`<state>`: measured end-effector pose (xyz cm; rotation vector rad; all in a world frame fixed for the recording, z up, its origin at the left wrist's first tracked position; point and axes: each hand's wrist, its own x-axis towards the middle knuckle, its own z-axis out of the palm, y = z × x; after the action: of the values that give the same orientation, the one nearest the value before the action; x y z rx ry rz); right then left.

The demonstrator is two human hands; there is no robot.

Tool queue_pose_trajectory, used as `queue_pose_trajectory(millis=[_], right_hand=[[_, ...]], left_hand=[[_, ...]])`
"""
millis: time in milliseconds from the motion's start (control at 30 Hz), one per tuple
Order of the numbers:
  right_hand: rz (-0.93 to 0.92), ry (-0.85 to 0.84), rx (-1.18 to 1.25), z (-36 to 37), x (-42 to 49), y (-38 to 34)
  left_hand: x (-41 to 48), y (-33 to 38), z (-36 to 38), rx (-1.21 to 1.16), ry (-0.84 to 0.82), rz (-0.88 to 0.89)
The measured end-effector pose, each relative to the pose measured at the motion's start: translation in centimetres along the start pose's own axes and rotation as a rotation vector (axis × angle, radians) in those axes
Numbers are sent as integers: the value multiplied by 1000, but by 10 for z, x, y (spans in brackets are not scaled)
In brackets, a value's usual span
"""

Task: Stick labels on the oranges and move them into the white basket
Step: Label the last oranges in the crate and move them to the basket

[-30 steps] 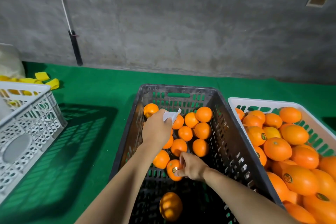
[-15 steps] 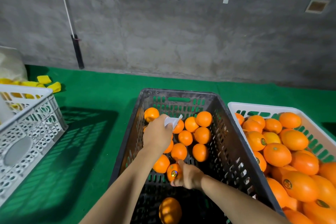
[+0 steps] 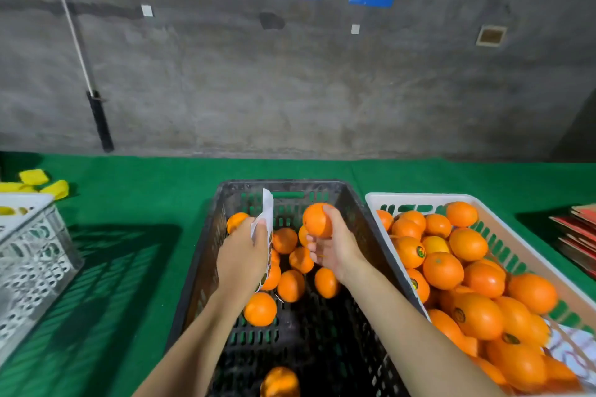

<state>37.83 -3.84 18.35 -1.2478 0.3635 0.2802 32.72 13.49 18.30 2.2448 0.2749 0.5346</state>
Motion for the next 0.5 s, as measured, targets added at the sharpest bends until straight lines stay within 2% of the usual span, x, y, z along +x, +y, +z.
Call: queue_pose_trajectory(millis=[133, 300, 400, 500], right_hand=[[-187, 44, 376, -15, -6, -33], [-186, 70, 896, -54, -2, -54], [-201, 103, 1034, -69, 0, -59], [-244, 82, 1015, -68, 1, -56]], left_hand=[[-4, 2, 1, -5, -30, 29], [-5, 3, 0, -20, -70, 51], [-3, 4, 4, -55, -96, 25], [1, 1, 8, -205, -120, -70]])
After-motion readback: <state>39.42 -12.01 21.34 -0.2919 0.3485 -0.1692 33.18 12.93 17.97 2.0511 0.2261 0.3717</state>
